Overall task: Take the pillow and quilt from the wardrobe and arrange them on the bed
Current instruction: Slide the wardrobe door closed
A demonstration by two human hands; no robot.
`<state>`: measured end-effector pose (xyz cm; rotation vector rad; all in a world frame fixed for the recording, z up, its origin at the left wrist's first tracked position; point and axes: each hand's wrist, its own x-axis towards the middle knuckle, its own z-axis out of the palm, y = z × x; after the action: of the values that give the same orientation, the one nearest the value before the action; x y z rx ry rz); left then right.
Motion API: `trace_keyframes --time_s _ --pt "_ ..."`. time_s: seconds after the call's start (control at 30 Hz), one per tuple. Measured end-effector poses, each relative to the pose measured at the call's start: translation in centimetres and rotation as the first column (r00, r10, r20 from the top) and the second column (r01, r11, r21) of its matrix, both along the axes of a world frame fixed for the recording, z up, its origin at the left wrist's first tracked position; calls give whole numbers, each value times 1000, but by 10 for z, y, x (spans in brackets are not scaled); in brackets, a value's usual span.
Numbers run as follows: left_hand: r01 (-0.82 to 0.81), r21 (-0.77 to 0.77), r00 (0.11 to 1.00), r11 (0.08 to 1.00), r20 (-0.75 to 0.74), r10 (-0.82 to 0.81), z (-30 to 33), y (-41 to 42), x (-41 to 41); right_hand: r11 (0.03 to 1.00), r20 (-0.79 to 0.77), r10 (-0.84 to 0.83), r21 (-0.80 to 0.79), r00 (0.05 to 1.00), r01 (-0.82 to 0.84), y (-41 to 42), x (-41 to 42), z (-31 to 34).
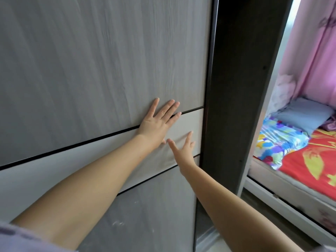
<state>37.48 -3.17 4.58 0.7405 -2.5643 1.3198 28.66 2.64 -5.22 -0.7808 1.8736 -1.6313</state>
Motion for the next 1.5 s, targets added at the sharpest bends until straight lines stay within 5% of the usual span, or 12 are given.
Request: trace_keyframes --time_s 0.57,0.8,1.5 --pt "58 21 997 998 53 -59 4 10 -131 999 11 -22 -23 1000 22 -1 -138 -13" --pt "-48 -55 999 997 14 49 8 6 -138 993 104 -112 -11 988 114 -6 -198 -3" --pt "-13 -21 999 1000 51 14 18 19 -254 984 46 -170 50 984 168 2 -314 -4"
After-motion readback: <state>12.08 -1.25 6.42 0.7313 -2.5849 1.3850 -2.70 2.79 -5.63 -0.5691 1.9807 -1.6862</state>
